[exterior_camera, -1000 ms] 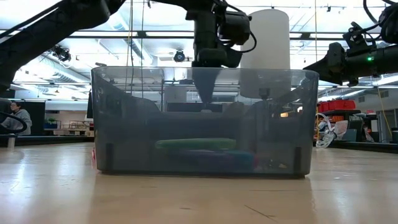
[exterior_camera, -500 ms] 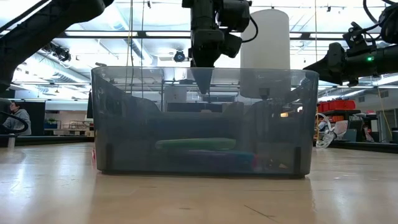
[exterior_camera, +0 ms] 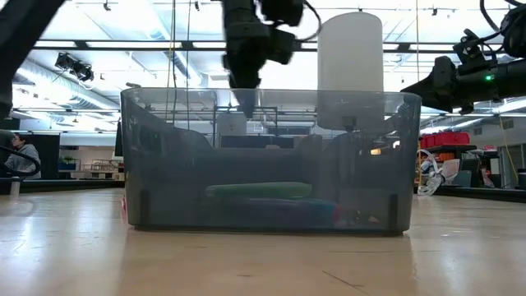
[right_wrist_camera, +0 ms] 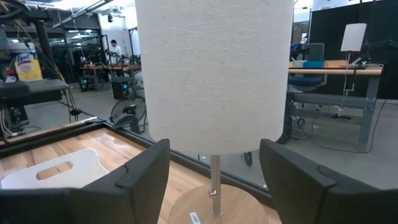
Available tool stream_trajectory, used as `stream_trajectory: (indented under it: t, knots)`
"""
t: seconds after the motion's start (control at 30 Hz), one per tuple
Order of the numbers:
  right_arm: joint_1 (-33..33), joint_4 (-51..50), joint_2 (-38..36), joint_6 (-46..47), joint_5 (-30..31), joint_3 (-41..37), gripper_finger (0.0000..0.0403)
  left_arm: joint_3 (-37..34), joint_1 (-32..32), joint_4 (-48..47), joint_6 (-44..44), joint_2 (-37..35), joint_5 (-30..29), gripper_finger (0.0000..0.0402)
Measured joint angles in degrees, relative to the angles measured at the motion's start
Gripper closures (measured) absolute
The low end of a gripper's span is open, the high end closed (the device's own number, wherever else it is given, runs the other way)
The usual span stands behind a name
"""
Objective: Pick & Place Markers
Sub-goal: Put the pink marker pen into the white bin
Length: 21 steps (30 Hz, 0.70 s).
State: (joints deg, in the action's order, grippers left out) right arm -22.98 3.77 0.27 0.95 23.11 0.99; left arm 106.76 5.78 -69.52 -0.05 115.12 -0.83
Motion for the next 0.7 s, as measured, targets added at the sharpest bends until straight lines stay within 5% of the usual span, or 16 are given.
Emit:
stream_trajectory:
  t: [0.3, 0.7]
  knots:
    - [0.0, 0.02, 0.0, -0.02, -0.02, 0.0, 0.0152, -16.62, 0.02, 1.95, -6.97, -12.54, 0.47, 0.0145]
    - [0.0, 0.02, 0.0, 0.0, 0.0, -0.01, 0.0152, -28.71, -1.35, 2.1, -14.88, -23.04, 0.69, 0.0145]
